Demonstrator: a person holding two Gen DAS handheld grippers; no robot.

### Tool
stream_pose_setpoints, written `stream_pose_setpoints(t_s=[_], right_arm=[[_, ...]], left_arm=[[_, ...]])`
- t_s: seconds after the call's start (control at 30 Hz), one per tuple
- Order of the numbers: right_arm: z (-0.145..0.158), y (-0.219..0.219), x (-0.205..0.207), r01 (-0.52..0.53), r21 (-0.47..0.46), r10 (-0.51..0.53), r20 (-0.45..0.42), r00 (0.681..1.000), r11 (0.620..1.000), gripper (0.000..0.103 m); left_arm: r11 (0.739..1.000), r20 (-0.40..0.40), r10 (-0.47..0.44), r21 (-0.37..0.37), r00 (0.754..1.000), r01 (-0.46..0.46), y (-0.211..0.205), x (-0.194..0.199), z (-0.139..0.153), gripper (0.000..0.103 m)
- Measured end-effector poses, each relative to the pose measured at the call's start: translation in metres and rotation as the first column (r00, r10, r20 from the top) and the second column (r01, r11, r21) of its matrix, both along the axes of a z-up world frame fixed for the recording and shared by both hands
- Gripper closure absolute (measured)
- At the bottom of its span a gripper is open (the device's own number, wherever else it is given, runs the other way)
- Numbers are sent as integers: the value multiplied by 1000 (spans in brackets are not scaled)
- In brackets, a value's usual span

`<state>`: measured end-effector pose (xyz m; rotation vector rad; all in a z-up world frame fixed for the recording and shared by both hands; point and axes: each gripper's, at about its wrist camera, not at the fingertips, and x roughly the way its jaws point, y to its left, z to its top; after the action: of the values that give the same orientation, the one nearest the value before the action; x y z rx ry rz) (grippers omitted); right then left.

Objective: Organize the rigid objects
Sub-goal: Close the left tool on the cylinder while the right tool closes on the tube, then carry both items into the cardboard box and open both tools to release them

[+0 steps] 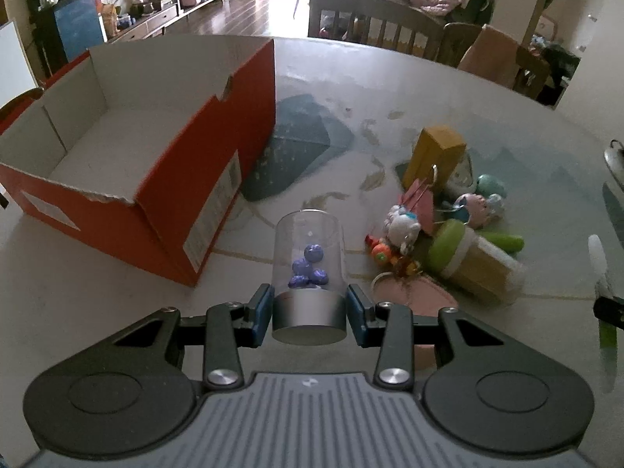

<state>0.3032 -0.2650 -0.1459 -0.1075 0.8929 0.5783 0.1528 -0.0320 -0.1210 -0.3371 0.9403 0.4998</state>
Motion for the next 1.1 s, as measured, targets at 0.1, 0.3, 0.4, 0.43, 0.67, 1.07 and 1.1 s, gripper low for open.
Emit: stream_pose_setpoints(t_s=[0.1,0.3,0.4,0.43,0.67,1.07,1.1], right_arm=[[16,7,-8,-44,18,44,23,999,999,86],[48,27,-24,-126,44,122,78,989,991,86],[60,40,-32,-146,55,140,94,986,988,86],[65,45,-35,-153,59,147,102,984,986,86],[90,96,-52,-172,73,162,127,979,982,86],[107,206,-75,-197,102,183,127,975,975,86],[107,216,-75,-200,100,187,127,974,975,86]], left_arm=[[1000,18,-15,2,1000,15,2,-6,12,63],[998,80,-65,18,995,64,8,-17,39,63],[996,110,-93,30,990,90,16,-21,52,63],[995,116,-99,34,988,96,19,-22,56,63],[989,163,-148,51,975,141,62,-36,77,63],[981,164,-192,67,968,183,147,-61,91,63],[982,160,-189,63,969,181,157,-62,90,63]])
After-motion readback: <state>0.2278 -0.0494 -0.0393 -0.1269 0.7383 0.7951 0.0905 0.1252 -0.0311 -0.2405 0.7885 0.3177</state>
